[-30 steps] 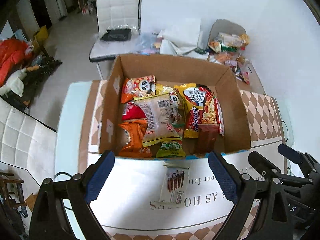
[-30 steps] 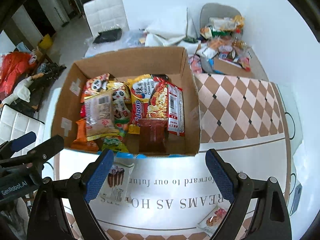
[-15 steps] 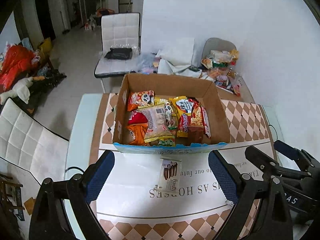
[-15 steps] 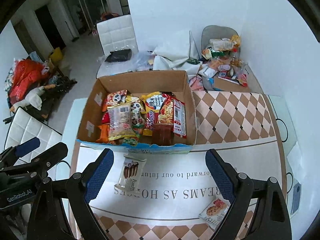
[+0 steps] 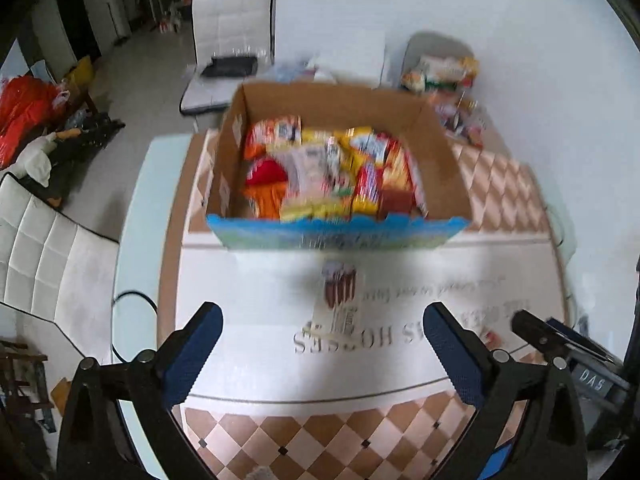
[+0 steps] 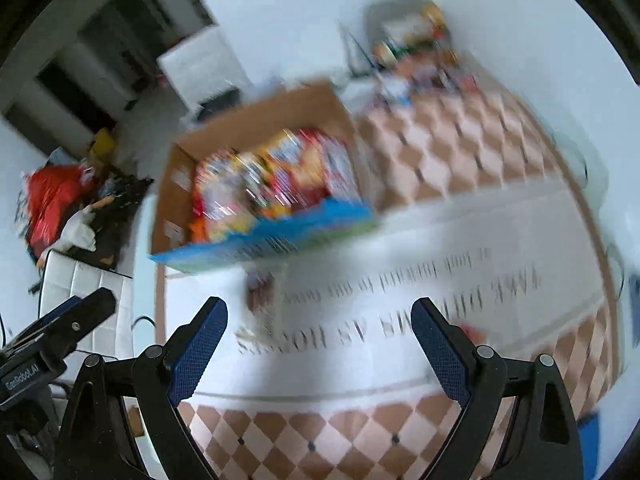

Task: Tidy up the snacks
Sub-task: 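Move both open tools from the box back over the table, then grasp the Franzzi cookie pack with the left tool while the right tool grasps the oat cookie packet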

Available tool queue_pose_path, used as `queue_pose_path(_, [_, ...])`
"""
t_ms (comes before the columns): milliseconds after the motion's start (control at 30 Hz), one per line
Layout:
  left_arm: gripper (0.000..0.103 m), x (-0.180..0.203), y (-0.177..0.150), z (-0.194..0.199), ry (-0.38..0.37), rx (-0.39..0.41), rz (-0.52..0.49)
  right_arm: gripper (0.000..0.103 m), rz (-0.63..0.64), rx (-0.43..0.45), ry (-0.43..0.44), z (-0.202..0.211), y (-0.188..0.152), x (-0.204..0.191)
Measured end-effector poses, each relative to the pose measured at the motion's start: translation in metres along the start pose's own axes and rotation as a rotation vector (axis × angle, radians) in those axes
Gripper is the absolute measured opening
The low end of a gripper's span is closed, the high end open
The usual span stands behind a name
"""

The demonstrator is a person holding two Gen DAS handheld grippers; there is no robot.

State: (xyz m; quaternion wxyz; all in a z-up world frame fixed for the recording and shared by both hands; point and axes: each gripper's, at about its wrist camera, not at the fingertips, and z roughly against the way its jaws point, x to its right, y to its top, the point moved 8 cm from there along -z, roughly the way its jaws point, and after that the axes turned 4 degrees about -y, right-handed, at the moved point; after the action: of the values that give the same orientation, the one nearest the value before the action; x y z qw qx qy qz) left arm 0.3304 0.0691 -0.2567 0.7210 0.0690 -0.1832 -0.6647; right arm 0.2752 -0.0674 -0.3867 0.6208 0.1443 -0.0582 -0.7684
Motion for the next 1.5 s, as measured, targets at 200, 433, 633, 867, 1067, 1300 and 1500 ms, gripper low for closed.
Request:
queue_pose_path(200, [0.103,0.000,-0.022,-0.061,0.058,-0.127,-0.009,0.095,-0.218,-0.149,-0.083,-0.057,-0.034,0.095])
queue_pose_path(433, [0.103,0.009,-0.033,-0.136,0.030,-0.298,-0.017,0.095,-0.352,-0.265,-0.140,-0.103,-0.060,0.160])
queue_pose_path(633, [0.102,0.020,-0.036,-0.182,0.028,-0.381,-0.055,0.095,-0.385,-0.332,-0.161,-0.133,-0.068,0.175])
queue_pose_path(867, [0.067,0.030,-0.038,-0.210,0.058,-0.421,-0.115,0.095,-0.398,-0.373,-0.190,-0.158,-0.065,0.182])
queue_pose_path(1067, [0.057,0.024,-0.050,-0.204,0.064,-0.411,-0.094,0.088,-0.342,-0.407,-0.243,-0.176,-0.064,0.180])
queue_pose_path(1300, [0.057,0.005,-0.107,-0.177,0.046,-0.462,-0.030,0.074,-0.185,-0.418,-0.206,-0.181,-0.070,0.135])
queue_pose_path(1500, [0.057,-0.019,-0.158,-0.153,0.044,-0.506,0.038,0.074,0.015,-0.471,-0.174,-0.186,-0.099,0.080])
